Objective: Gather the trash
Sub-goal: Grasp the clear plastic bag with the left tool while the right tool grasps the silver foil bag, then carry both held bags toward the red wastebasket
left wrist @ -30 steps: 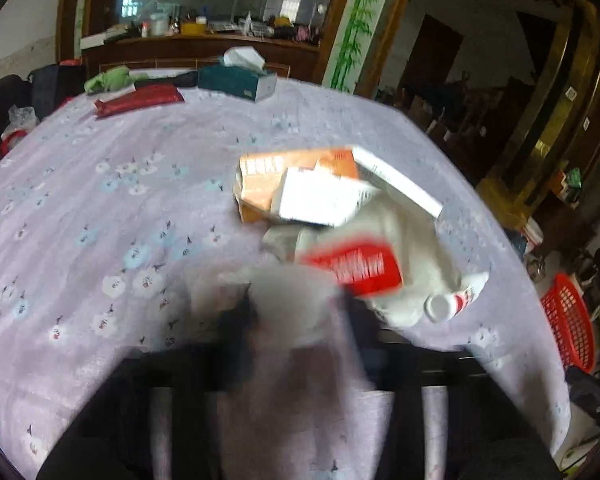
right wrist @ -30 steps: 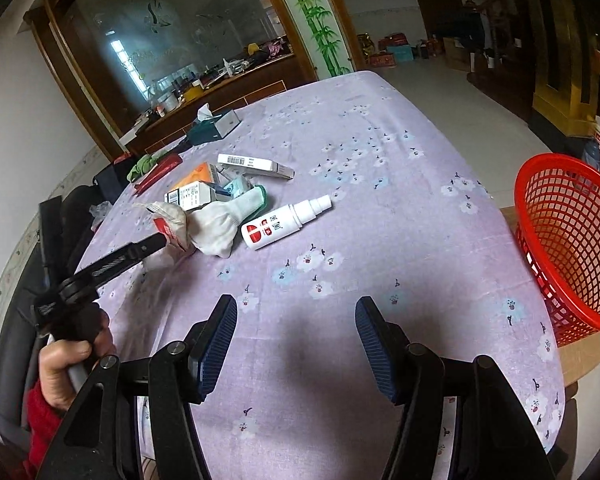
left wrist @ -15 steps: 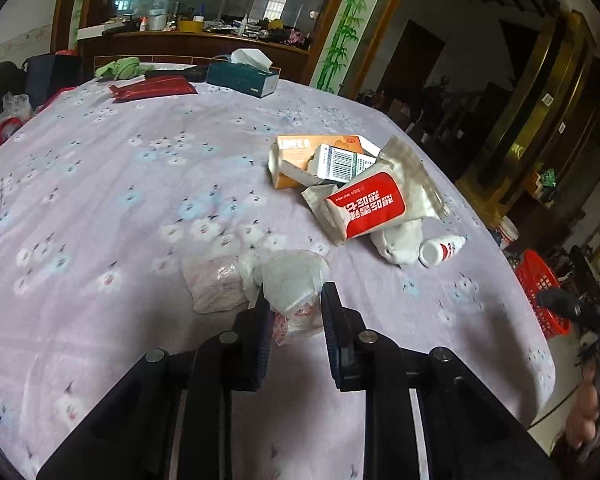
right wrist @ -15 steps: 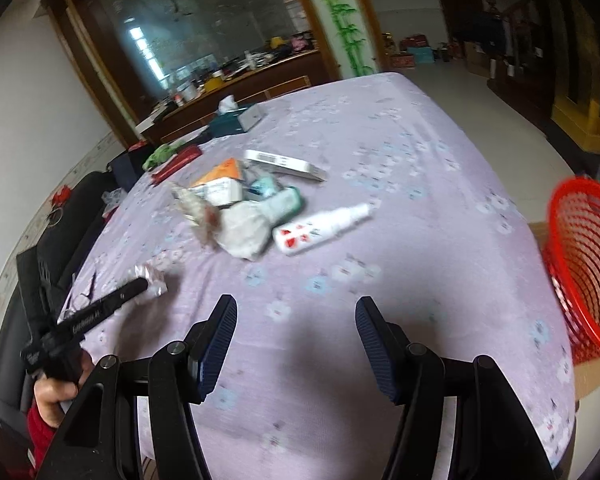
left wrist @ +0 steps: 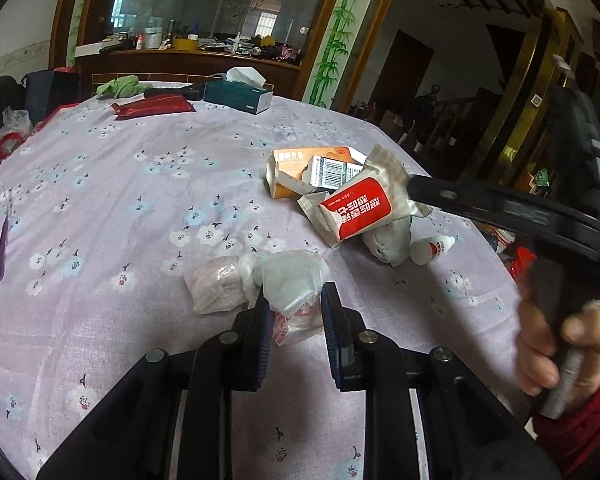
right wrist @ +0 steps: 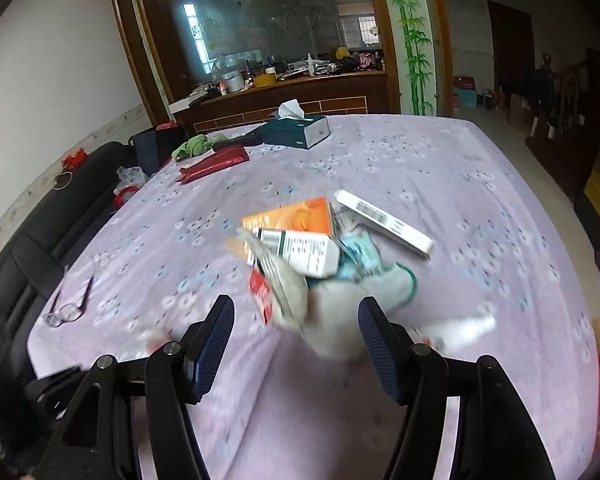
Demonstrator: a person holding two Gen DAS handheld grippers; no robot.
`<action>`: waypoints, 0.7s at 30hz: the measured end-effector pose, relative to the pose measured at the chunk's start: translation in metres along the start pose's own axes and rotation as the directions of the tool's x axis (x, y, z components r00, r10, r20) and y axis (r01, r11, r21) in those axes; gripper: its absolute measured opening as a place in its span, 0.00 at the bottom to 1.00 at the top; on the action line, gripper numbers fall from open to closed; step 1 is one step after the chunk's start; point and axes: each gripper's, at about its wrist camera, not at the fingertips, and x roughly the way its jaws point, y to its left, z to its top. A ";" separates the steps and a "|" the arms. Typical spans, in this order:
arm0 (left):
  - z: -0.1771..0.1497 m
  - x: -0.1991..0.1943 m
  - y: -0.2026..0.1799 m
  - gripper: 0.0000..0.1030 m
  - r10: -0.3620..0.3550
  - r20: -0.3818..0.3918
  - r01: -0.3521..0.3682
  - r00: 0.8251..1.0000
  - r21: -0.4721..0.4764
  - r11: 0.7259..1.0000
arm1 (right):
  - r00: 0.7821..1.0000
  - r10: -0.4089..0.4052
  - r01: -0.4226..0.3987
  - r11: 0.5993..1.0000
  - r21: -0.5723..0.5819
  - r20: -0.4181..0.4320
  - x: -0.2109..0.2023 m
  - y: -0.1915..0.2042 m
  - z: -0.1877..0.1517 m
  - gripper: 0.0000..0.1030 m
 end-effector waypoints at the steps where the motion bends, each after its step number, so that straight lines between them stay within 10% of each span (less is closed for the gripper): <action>1: -0.001 0.000 0.001 0.22 -0.002 0.001 0.002 1.000 -0.003 1.000 | 1.000 -0.011 0.011 1.000 -0.006 -0.008 0.009 0.002 0.002 0.60; 4: -0.002 -0.001 0.002 0.22 -0.006 0.004 0.006 1.000 -0.005 1.000 | 0.999 -0.003 0.002 1.000 -0.011 -0.041 0.025 0.007 0.000 0.18; 21: -0.005 0.000 -0.047 0.22 -0.071 0.024 0.068 0.997 0.089 0.994 | 0.995 0.040 -0.054 0.987 0.151 0.094 -0.085 -0.033 -0.061 0.18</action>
